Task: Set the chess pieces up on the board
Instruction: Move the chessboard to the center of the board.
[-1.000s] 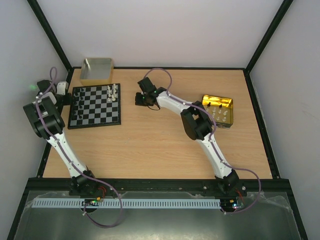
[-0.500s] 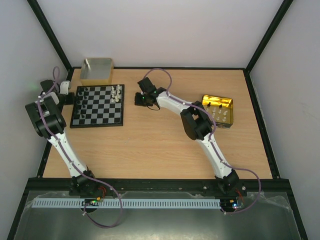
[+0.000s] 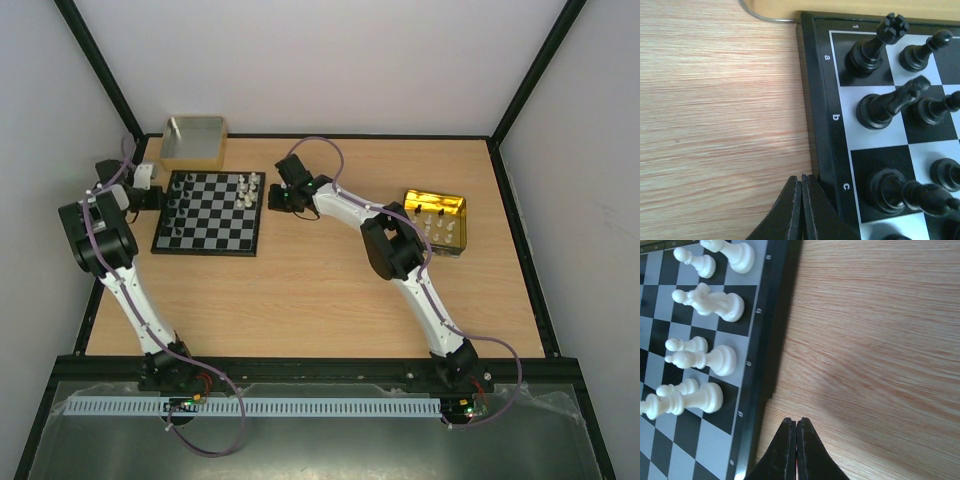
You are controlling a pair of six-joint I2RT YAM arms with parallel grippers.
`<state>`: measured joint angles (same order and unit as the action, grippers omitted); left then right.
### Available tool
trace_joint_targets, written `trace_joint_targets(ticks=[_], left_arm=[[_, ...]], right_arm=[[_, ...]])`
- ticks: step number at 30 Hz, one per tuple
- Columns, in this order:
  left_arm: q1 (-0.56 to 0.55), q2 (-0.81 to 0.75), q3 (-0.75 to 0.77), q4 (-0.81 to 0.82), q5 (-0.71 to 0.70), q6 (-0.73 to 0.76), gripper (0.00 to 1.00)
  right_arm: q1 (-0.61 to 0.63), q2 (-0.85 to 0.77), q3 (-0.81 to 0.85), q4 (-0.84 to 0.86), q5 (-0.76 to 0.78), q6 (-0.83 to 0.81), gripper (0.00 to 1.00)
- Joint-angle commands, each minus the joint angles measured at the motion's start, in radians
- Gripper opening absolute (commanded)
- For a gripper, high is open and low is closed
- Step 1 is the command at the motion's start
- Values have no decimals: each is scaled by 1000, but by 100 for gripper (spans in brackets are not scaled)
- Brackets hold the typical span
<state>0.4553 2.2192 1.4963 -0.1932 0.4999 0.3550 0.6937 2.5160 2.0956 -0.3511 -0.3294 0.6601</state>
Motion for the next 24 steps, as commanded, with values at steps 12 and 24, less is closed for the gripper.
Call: trace_joint_targets(ticks=[12, 24], left_arm=[[-75, -78, -147, -194, 38, 65, 2], [-134, -200, -277, -218, 35, 118, 2]], right_arm=[[-3, -65, -147, 77, 12, 3, 2], [-7, -252, -449, 189, 40, 16, 2]])
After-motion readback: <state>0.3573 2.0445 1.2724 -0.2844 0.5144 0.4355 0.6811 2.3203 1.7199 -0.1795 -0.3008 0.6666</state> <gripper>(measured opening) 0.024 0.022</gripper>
